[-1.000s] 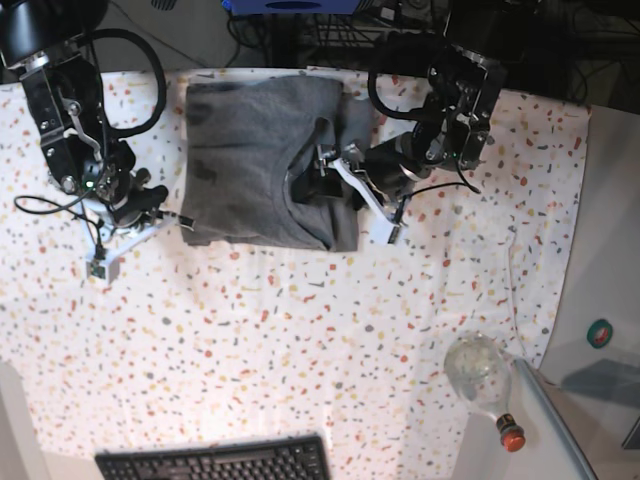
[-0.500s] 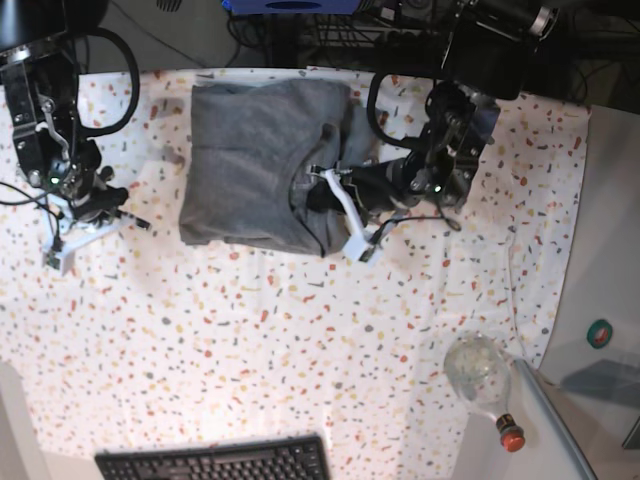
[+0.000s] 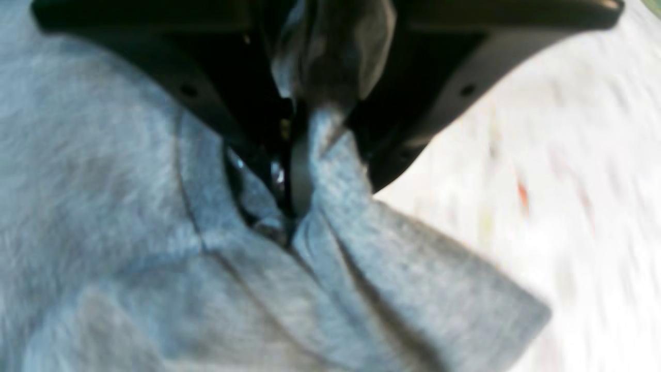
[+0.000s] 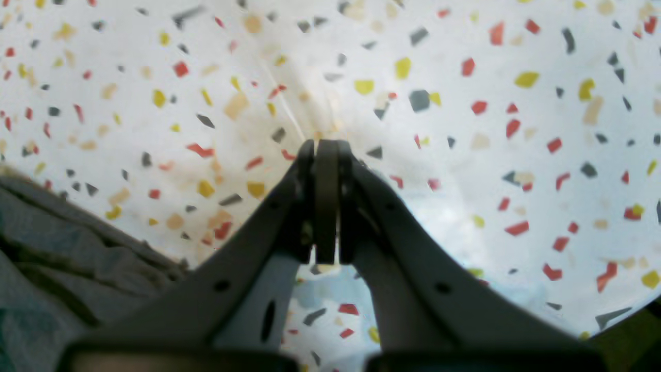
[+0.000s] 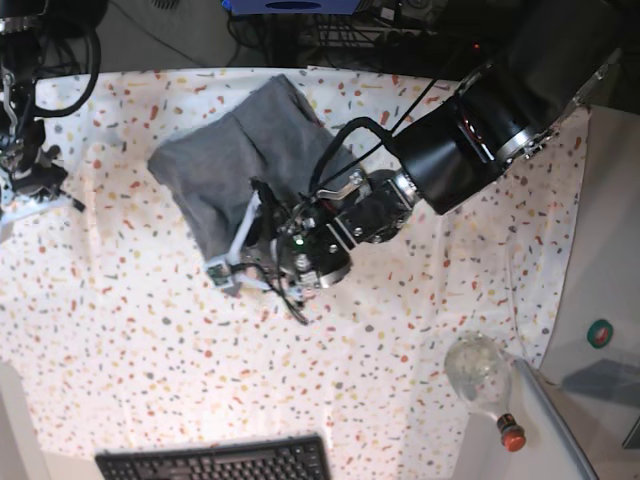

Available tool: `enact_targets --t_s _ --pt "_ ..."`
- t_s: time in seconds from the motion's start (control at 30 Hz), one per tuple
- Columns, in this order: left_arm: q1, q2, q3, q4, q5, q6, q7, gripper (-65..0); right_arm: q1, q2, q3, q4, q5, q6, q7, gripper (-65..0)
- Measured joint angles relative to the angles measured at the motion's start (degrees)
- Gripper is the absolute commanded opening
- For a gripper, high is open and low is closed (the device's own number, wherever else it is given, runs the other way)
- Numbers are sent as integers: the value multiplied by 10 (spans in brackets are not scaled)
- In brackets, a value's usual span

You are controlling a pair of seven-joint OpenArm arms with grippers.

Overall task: Layout the t-shirt on the table in an organized manner, then fold the t-shirt properly
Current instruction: 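Push the folded shirt with the left gripper toward the right gripper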

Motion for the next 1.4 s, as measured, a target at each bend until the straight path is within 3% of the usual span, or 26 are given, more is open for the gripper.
enact_targets --t_s 0.13,0.33,0.53,0.73,1.13,1.17,1.3,1.4 --pt "-15 25 86 -19 -12 -5 -93 -650 -13 0 1 0 -1 0 1 -650" --pt "-34 64 149 -113 4 -4 -146 -650 -27 0 0 0 -1 0 1 -650" --pt "-21 98 155 -145 122 -4 -205 -650 -30 0 0 0 -1 0 2 -650" --pt "-22 110 155 -174 141 -4 -236 -650 -31 0 0 0 -1 0 1 -650" --pt "-21 107 155 -150 143 -4 -229 -650 -30 0 -3 0 -1 0 1 -650" --pt "-21 108 155 -146 143 -4 -230 -606 -30 0 -3 0 -1 0 1 -650" --pt "-21 111 155 -141 138 -4 -230 -319 -30 0 -3 0 -1 0 1 -650" --pt "-23 107 155 -131 141 -4 -227 -173 -30 0 -3 0 -1 0 1 -650"
